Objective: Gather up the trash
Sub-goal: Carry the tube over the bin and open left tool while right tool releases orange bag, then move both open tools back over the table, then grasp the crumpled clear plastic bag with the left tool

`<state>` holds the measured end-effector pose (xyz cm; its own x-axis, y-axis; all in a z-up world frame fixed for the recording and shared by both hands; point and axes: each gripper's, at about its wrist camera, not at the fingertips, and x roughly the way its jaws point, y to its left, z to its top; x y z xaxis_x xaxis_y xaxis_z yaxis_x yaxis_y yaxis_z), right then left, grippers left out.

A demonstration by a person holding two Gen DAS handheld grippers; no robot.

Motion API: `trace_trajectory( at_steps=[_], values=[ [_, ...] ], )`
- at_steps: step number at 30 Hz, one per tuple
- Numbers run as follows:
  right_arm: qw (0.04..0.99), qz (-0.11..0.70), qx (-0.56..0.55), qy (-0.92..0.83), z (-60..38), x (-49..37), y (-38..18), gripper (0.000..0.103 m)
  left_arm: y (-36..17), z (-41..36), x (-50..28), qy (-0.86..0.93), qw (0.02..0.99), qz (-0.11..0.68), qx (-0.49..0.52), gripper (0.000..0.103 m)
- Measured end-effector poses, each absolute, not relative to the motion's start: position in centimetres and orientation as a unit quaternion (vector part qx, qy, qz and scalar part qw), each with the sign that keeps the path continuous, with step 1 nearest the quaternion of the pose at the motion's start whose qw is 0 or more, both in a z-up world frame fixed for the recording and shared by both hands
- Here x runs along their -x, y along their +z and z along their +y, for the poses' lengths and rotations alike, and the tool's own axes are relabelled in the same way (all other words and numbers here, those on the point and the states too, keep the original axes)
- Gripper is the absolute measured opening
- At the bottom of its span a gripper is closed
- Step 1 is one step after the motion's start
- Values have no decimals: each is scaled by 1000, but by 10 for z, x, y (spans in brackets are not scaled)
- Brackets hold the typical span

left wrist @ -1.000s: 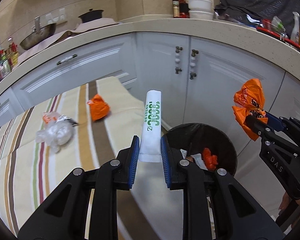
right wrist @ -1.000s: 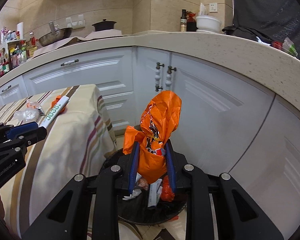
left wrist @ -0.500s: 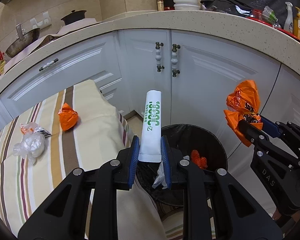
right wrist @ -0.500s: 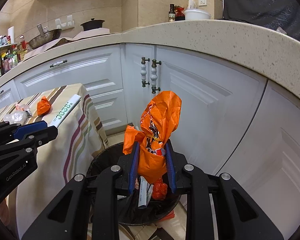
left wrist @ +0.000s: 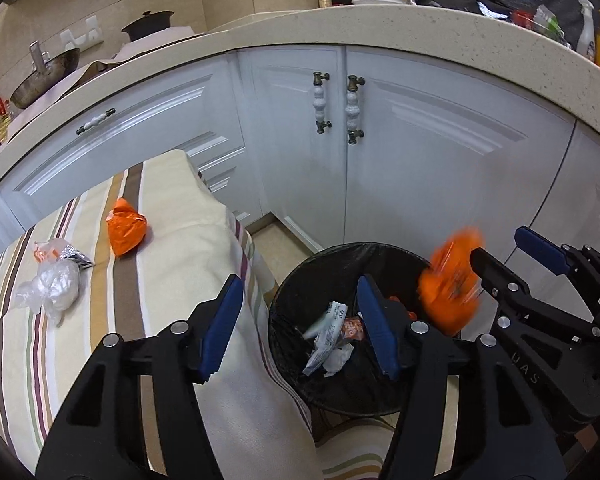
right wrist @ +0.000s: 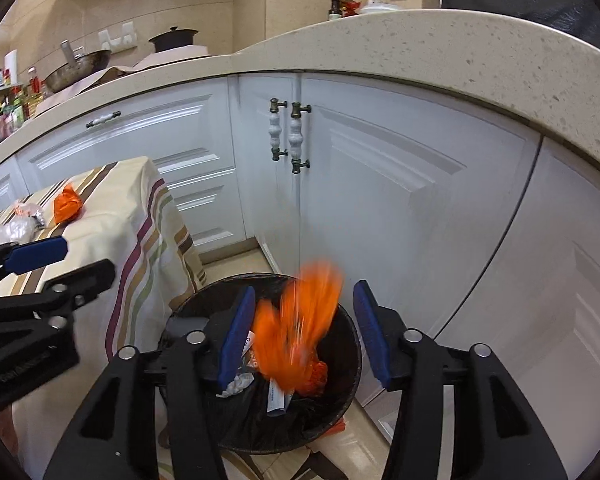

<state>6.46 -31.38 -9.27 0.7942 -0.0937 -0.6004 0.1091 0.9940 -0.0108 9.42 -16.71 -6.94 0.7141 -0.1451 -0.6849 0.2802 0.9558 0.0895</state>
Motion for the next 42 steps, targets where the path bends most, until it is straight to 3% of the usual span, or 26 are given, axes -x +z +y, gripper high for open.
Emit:
trace_trajectory(
  at_steps=[30, 42],
  values=[
    [951, 292, 29, 92, -185, -99, -56, 55, -46, 63, -75, 107, 928, 357, 9, 69],
    [944, 295, 53, 136, -137, -108, -54, 56, -50, 74, -84, 82, 929, 359, 24, 77]
  ],
)
